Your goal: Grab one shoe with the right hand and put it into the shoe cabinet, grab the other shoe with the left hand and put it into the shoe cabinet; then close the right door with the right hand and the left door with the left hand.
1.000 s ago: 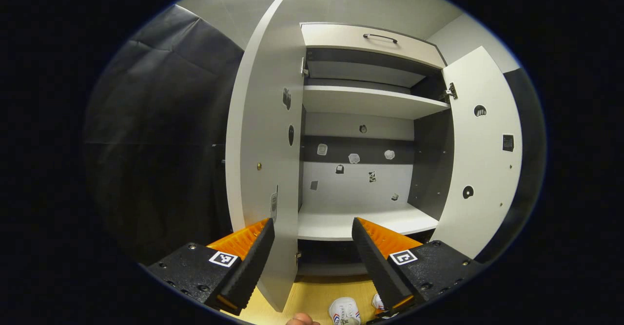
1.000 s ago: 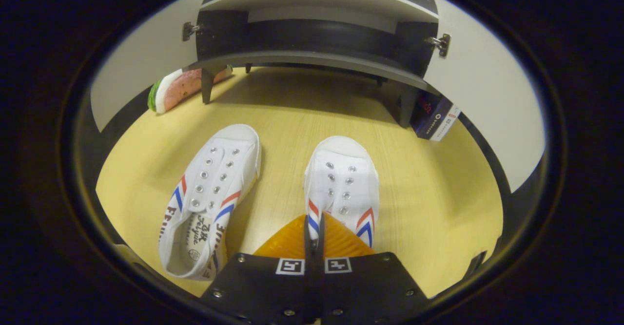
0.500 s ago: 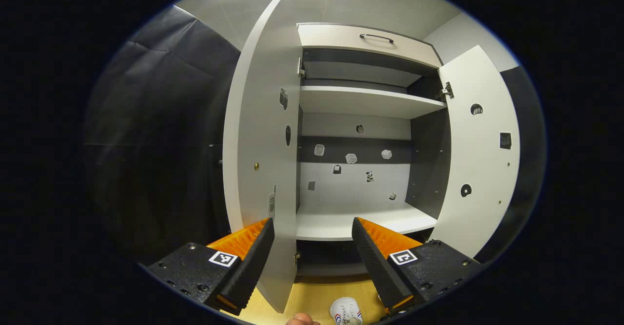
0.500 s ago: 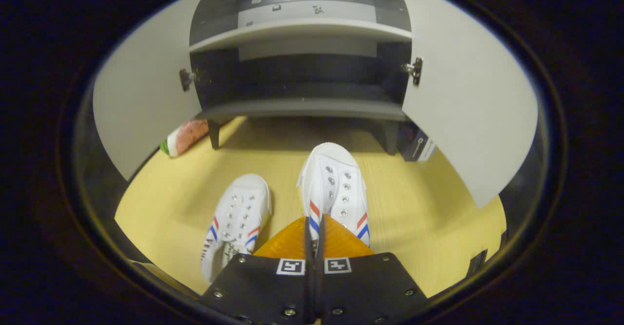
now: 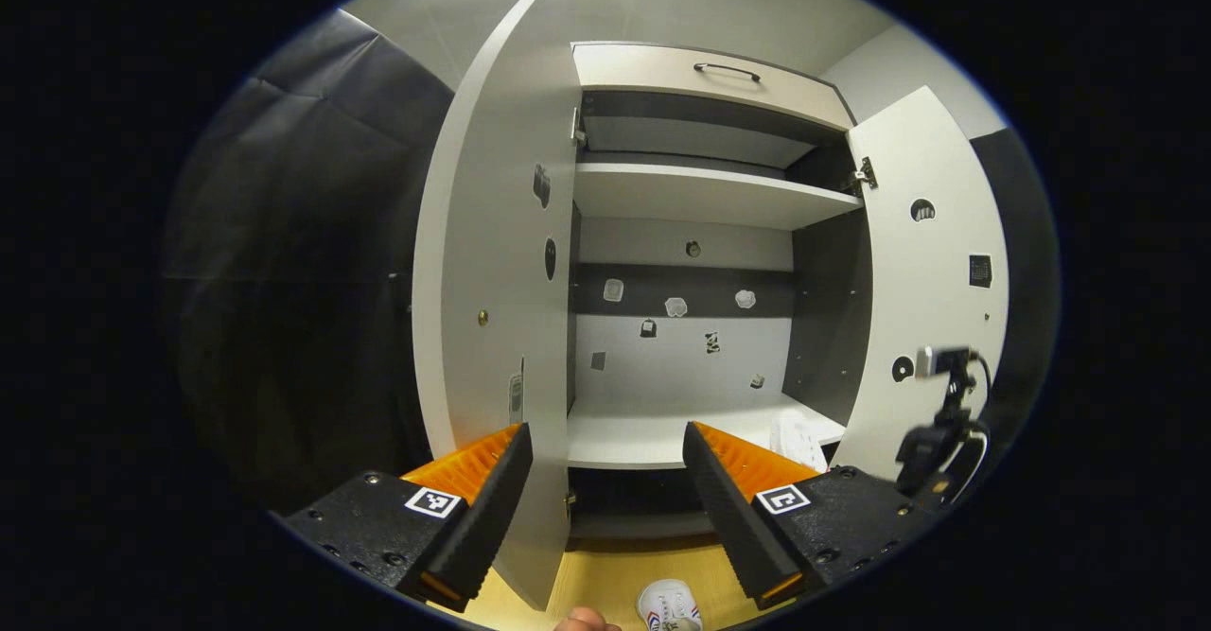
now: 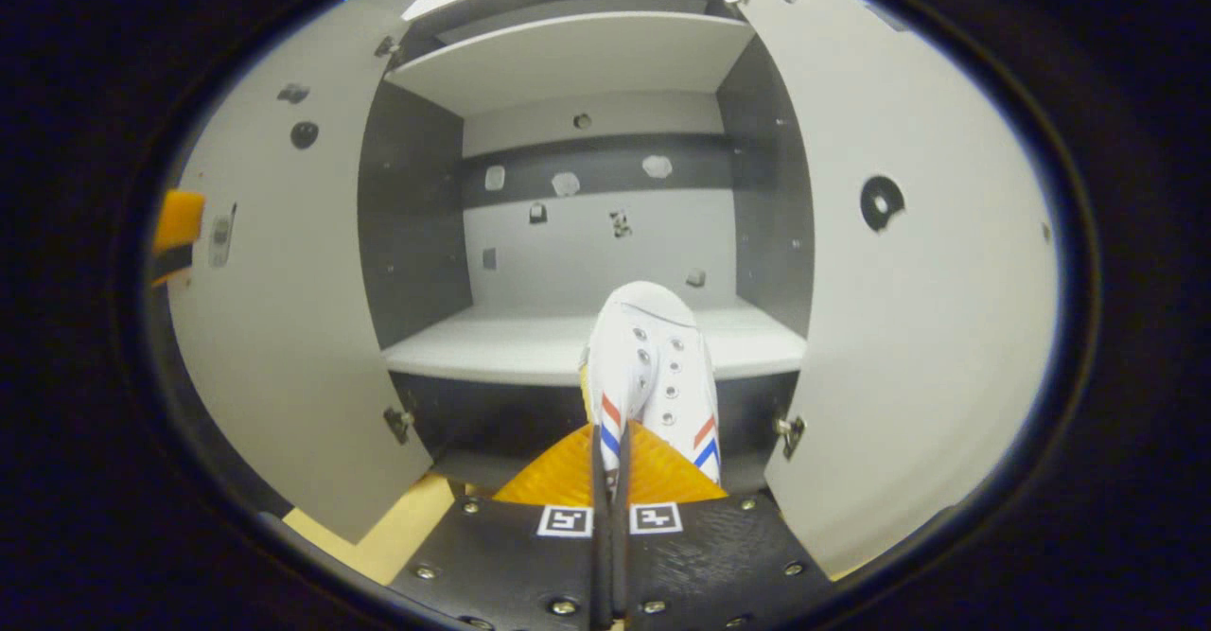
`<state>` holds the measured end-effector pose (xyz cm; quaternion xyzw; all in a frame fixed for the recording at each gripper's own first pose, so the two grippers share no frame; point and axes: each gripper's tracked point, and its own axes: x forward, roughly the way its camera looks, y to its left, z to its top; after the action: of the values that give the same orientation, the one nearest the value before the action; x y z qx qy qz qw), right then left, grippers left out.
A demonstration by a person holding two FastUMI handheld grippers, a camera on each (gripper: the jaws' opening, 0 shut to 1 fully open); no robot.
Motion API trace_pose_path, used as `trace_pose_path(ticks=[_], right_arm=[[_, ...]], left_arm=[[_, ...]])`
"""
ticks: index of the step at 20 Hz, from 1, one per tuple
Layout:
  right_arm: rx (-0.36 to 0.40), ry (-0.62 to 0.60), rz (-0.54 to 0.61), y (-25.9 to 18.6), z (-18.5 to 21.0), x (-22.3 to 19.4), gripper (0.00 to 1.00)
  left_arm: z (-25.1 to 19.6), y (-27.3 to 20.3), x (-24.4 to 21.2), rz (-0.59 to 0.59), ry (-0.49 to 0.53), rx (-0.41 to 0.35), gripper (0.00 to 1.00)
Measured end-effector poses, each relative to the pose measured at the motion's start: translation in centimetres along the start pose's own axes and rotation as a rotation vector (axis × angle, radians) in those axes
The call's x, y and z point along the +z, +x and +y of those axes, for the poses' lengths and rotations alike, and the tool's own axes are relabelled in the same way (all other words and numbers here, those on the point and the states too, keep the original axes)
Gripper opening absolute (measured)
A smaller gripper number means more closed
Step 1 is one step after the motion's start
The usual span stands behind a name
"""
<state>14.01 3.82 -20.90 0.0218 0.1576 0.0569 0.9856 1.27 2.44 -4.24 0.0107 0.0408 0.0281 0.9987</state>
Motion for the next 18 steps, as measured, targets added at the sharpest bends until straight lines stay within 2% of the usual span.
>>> trace_pose_path(ticks=[3,6,12,18], right_arm=[[-0.006,-0.018,-0.062,4.5,-0.4,4.8,0.0],[-0.014,-0.04,-0.071,9.6,-1.1,6.9,0.0],[-0.066,-0.034,0.017,18.2,-2.6,6.9,0.0],[-0.09,-0.003,0.084,20.5,-2.7,5.3,0.01]], left_arm=[[-0.1,0.0,0.0,-0.007,-0.002,-0.006,0.98],[-0.1,0.1,0.1,-0.01,0.011,-0.009,0.98],[-0.1,0.2,0.1,-0.013,0.028,-0.003,0.98],[-0.2,0.5,0.0,-0.014,0.034,-0.007,0.98]])
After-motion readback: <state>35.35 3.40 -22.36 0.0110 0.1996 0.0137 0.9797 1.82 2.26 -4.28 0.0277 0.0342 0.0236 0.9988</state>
